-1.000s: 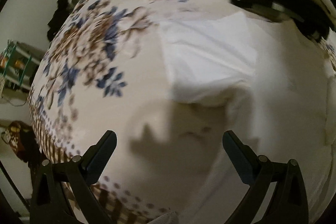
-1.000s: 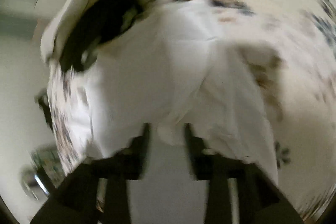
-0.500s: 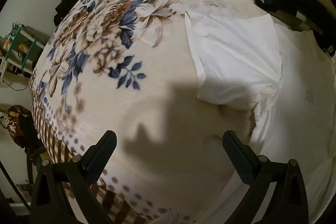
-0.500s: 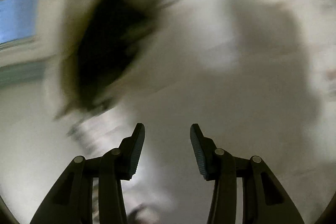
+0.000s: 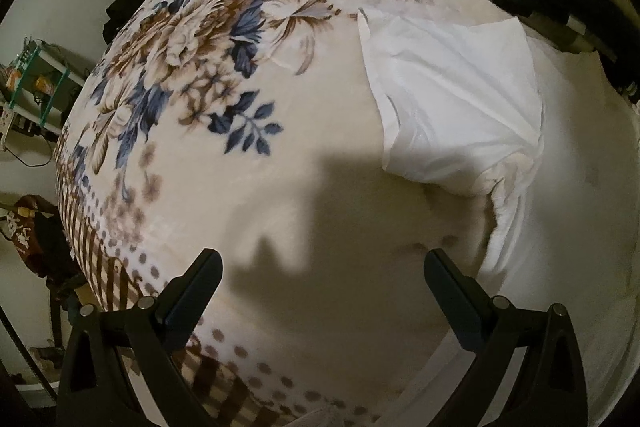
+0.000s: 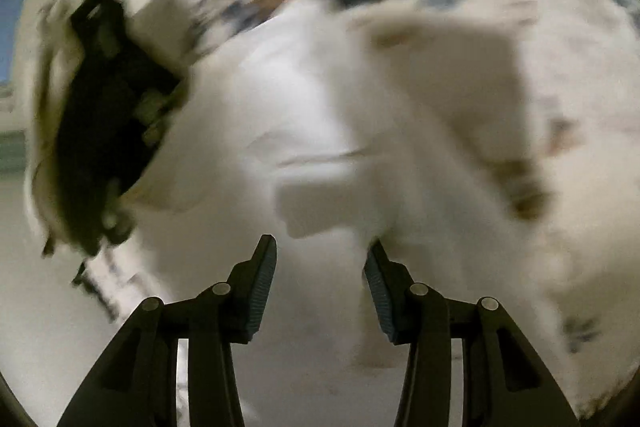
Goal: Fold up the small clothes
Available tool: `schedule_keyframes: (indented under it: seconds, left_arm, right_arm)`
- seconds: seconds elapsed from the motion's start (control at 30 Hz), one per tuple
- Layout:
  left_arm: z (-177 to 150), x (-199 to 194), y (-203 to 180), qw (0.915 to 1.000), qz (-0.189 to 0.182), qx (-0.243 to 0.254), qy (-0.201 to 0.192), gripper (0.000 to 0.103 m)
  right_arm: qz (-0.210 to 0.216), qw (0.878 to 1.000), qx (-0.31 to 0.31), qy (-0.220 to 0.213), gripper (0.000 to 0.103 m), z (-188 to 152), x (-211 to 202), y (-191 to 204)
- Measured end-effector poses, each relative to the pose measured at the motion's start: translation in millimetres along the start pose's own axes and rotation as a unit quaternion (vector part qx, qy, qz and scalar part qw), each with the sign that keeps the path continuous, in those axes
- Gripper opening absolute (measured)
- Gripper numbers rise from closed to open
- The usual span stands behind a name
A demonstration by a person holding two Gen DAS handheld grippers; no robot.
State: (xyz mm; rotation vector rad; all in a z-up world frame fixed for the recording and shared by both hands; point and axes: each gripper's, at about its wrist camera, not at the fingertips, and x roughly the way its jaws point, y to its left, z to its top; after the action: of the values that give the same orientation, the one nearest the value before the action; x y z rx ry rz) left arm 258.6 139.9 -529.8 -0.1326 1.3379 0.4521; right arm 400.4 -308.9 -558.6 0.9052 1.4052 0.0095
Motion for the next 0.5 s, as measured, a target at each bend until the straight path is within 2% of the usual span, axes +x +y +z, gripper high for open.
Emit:
schedule_keyframes:
  seconds: [0.1, 0.13, 0.17, 0.2, 0.3, 0.37, 0.47, 0.5]
  left_arm:
    - [-2.4, 1.3, -1.0, 1.0000, 0.000, 0.003, 0.007, 0.103]
    - [-2.8, 0.7, -1.5, 1.0000, 0.000, 0.003, 0.008, 0.103]
    - [-2.9, -0.6, -1.6, 1.0000, -0.001, 0.003, 0.008, 0.103]
    - [-2.7, -2.4, -1.6, 1.0000, -0.004, 0.003, 0.007, 0.103]
    - [0.0, -6.2, -1.0, 1.0000, -0.008, -0.001, 0.003, 0.103]
    - [1.5, -6.1, -0.3, 0.9999, -0.009, -0.004, 0.004, 0.103]
    - [6.1, -6.1, 1.1, 0.9999, -0.006, -0.008, 0.002, 0.103]
    - [8.0, -5.6, 1.7, 0.9999, -0.005, -0.009, 0.001, 0.103]
  right_arm:
    - [0.101, 0.993, -0.036, 0.049, 0.048, -10.9, 8.5, 30.7]
    - [0.134, 0.989, -0.043, 0.052, 0.048, -13.5, 2.7, 36.6]
    - [0.143, 0.988, -0.047, 0.042, 0.048, -13.8, -7.3, 37.9]
    - [0.132, 0.990, -0.049, 0.028, 0.048, -13.0, -17.1, 35.6]
    - [0.042, 0.998, -0.051, -0.022, 0.051, -8.4, -42.0, 18.8]
    - [0.008, 0.999, -0.036, -0.015, 0.051, -1.9, -39.8, 5.1]
    - [-0.011, 1.000, -0.018, -0.009, 0.051, 6.0, -15.9, -4.0]
    - [-0.011, 1.000, -0.020, 0.007, 0.051, 4.8, -5.3, -4.6]
